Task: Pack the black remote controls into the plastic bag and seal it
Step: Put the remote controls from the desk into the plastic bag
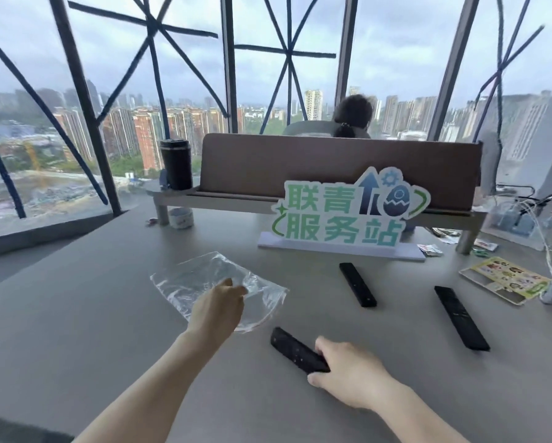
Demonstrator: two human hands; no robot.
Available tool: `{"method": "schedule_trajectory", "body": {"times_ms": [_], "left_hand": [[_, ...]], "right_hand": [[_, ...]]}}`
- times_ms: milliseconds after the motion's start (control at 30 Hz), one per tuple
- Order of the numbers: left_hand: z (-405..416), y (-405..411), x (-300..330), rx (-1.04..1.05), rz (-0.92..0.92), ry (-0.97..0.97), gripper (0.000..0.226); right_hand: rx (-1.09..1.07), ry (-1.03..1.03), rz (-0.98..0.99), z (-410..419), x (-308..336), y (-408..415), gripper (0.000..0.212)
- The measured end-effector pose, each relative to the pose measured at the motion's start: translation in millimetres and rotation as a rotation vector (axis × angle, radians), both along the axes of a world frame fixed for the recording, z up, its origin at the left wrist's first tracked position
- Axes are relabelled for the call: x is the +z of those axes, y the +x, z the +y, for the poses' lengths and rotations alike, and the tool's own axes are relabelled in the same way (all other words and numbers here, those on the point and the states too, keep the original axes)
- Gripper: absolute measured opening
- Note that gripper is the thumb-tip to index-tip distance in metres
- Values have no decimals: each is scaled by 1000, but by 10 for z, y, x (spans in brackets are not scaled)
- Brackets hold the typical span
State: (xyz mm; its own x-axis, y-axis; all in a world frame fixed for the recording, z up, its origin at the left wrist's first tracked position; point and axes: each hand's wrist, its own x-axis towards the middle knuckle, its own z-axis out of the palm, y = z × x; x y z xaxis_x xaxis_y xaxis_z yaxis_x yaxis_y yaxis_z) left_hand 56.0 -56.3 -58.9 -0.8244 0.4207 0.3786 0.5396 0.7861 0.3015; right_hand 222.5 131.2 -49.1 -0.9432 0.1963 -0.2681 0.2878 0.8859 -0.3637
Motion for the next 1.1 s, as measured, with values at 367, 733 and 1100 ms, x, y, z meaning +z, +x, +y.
{"method": "schedule_trajectory", "body": {"times_ms": [367,733,1100], "left_hand": [[545,637,141,-84,-85,195,23],[778,500,83,-54,-122,228,25],[794,414,-95,-84,-208,256,20]], "right_hand": [[-373,-899,135,109,212,-274,15],[-721,-580,496,894,-194,-356,23],[-643,77,273,1388,-490,-1140,40]]}}
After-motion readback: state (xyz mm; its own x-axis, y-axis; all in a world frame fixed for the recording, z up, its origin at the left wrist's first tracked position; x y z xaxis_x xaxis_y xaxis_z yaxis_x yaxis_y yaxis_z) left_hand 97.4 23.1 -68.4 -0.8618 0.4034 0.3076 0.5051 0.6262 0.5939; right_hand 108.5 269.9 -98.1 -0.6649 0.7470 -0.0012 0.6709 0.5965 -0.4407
